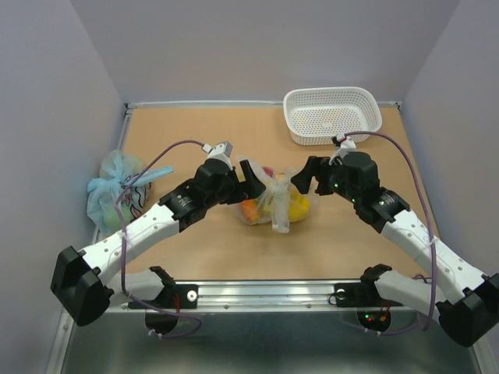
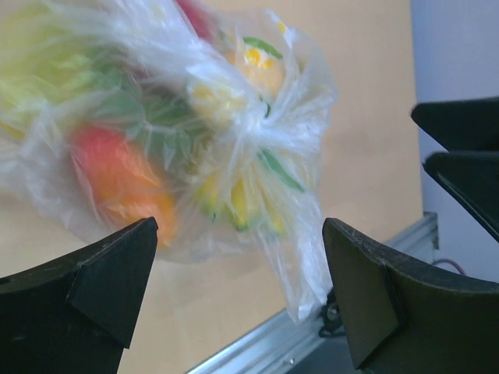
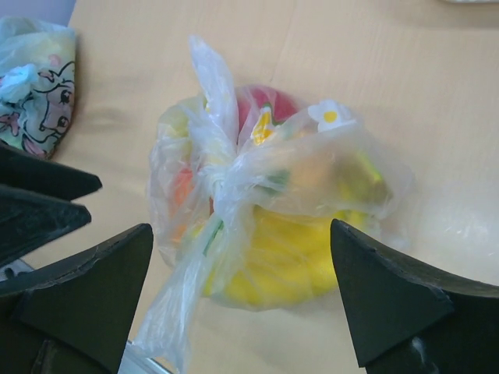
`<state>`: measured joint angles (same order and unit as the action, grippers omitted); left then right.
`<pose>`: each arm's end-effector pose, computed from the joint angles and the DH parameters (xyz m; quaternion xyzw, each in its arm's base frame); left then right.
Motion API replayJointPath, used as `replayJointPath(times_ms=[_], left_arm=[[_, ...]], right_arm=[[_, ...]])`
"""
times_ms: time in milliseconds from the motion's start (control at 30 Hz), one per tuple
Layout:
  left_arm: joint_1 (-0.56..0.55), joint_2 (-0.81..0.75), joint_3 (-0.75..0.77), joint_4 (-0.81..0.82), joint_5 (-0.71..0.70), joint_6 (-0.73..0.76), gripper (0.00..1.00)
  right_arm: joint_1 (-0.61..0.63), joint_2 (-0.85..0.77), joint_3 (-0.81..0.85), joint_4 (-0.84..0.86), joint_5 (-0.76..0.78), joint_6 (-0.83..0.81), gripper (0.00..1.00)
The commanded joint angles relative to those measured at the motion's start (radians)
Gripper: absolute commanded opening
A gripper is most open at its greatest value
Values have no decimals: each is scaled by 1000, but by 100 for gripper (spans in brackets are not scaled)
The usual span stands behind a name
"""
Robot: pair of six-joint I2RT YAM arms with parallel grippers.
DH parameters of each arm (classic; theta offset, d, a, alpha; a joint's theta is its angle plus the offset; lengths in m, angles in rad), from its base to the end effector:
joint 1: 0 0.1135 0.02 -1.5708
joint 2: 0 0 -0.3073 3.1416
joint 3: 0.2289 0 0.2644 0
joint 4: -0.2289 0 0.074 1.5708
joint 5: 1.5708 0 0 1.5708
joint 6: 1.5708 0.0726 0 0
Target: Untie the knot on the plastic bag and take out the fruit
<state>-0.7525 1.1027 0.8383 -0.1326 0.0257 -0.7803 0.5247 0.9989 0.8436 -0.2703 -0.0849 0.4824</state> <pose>0.2037 -0.1933 0.3217 -0.0045 0.8326 -0.3918 0.3915 0.2138 0.1309 0.3309 -0.0407 0.8391 0.2925 0.4569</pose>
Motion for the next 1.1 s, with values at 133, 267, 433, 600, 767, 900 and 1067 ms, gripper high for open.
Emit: replayJointPath(times_ms=[133,267,433,600,767,900,1067], left_arm=[[-8,106,153,11,-193,197,98],[-8,178,177,65,-193,225,98],[-8,261,151,169,-147,187,96],[-8,275,76,241,-96,130,96],[-8,224,13,278,-84,61,95],[-8,230,-5,277,-93,21,90],[-8,214,-33,222,-148,-54,86]], right_arm=[[3,99,126,-66,-10,-225,98],[3,200,192,-64,-24,-241,97],[15,326,190,-29,5,-196,93],[119,346,94,8,60,-128,88],[187,323,-3,17,114,-25,86],[201,326,-41,45,125,28,87],[201,270,-18,43,166,16,87]])
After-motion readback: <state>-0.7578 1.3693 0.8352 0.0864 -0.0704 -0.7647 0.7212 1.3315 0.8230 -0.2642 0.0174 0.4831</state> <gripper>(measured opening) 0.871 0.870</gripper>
